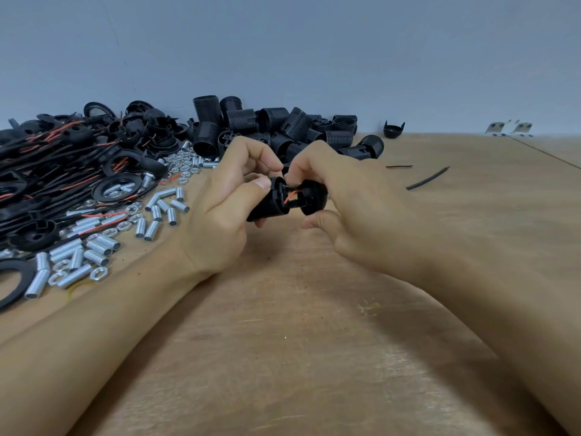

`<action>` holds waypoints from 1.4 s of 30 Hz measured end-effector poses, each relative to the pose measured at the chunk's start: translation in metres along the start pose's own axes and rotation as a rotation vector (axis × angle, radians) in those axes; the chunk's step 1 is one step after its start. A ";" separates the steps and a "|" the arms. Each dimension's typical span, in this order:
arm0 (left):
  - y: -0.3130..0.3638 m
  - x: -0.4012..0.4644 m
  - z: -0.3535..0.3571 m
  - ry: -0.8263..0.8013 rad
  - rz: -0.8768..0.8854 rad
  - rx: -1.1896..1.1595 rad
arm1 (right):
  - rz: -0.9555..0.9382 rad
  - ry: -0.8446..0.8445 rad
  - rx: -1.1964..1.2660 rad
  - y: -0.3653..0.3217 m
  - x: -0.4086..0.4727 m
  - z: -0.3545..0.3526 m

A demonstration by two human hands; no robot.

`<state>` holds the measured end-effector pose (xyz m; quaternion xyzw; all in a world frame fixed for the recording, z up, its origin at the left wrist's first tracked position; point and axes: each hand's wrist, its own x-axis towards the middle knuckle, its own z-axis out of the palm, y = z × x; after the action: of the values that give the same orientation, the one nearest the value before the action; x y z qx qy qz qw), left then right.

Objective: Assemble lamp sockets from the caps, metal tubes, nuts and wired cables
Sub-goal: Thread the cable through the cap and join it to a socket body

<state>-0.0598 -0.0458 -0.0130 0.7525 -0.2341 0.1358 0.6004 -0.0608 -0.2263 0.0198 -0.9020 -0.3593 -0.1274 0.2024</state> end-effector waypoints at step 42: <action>0.000 0.001 0.005 0.256 0.169 0.299 | -0.069 0.033 0.112 -0.007 -0.003 0.007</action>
<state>-0.0595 -0.0513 -0.0141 0.7873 -0.1955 0.3136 0.4936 -0.0666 -0.2204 0.0147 -0.8742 -0.3933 -0.1289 0.2538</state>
